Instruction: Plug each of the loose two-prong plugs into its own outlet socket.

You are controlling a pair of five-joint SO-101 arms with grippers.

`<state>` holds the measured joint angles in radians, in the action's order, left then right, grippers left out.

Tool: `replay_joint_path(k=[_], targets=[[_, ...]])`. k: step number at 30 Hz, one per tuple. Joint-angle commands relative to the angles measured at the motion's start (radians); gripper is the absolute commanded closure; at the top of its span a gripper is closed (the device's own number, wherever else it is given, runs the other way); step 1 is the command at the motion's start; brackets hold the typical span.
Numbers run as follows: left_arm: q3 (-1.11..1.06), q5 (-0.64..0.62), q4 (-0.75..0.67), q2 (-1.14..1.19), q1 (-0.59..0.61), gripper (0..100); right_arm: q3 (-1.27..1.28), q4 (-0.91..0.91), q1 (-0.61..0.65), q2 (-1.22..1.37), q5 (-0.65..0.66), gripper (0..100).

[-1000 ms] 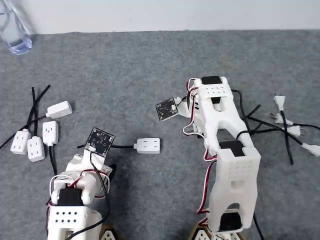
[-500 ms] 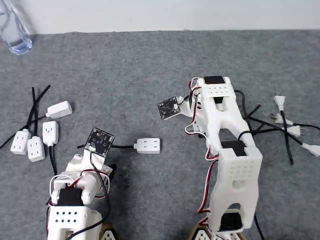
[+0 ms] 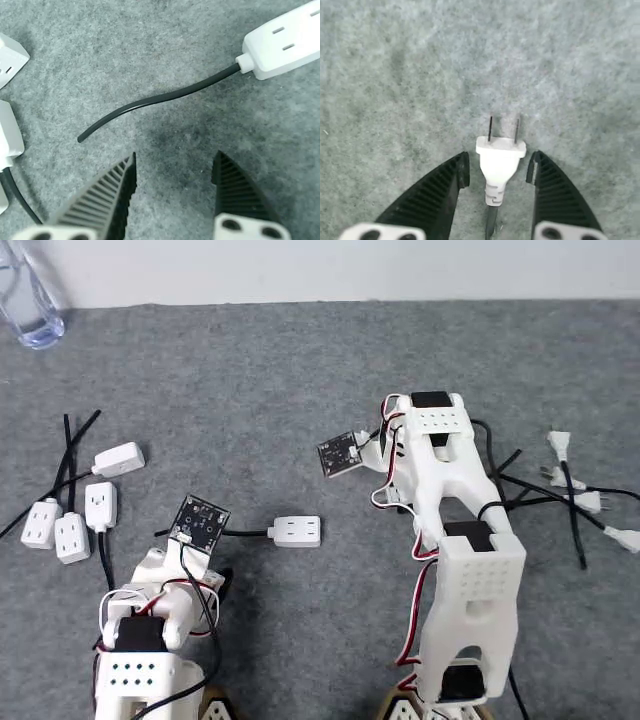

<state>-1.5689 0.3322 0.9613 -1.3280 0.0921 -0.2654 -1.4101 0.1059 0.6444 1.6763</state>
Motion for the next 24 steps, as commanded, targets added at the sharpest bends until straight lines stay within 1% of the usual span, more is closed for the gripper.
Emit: replay_joint_path(k=[1, 7, 8, 10, 11, 12, 13, 15, 17, 21, 24], targets=[[0.008, 0.009, -0.020, -0.011, -0.006, 76, -0.015, 0.010, -0.030, 0.004, -0.025, 82.1], [0.008, 0.009, -0.020, -0.011, -0.006, 76, -0.015, 0.015, -0.015, 0.005, -0.025, 82.5], [0.008, 0.009, -0.020, -0.011, -0.006, 76, -0.015, 0.016, -0.015, 0.005, -0.025, 83.9], [0.008, 0.009, -0.020, -0.011, -0.006, 76, -0.015, 0.028, -0.015, 0.005, -0.026, 92.0], [0.008, 0.009, -0.020, -0.011, -0.006, 76, -0.015, 0.042, -0.015, 0.005, -0.035, 98.7], [0.008, 0.009, -0.020, -0.011, -0.006, 76, -0.015, 0.061, -0.015, 0.005, -0.066, 99.6], [0.008, 0.009, -0.020, -0.011, -0.006, 76, -0.015, 0.079, -0.015, 0.008, -0.109, 96.8], [0.008, 0.009, -0.020, -0.011, -0.006, 76, -0.018, 0.125, -0.015, 0.022, -0.181, 99.7], [0.008, 0.009, -0.020, -0.011, -0.006, 76, -0.018, 0.156, -0.013, 0.028, -0.209, 99.0], [0.008, 0.009, -0.020, -0.011, -0.006, 76, -0.017, 0.148, 0.004, 0.025, -0.175, 99.0], [0.008, 0.009, -0.020, -0.011, -0.006, 76, -0.020, 0.101, 0.022, 0.024, -0.146, 99.0]])
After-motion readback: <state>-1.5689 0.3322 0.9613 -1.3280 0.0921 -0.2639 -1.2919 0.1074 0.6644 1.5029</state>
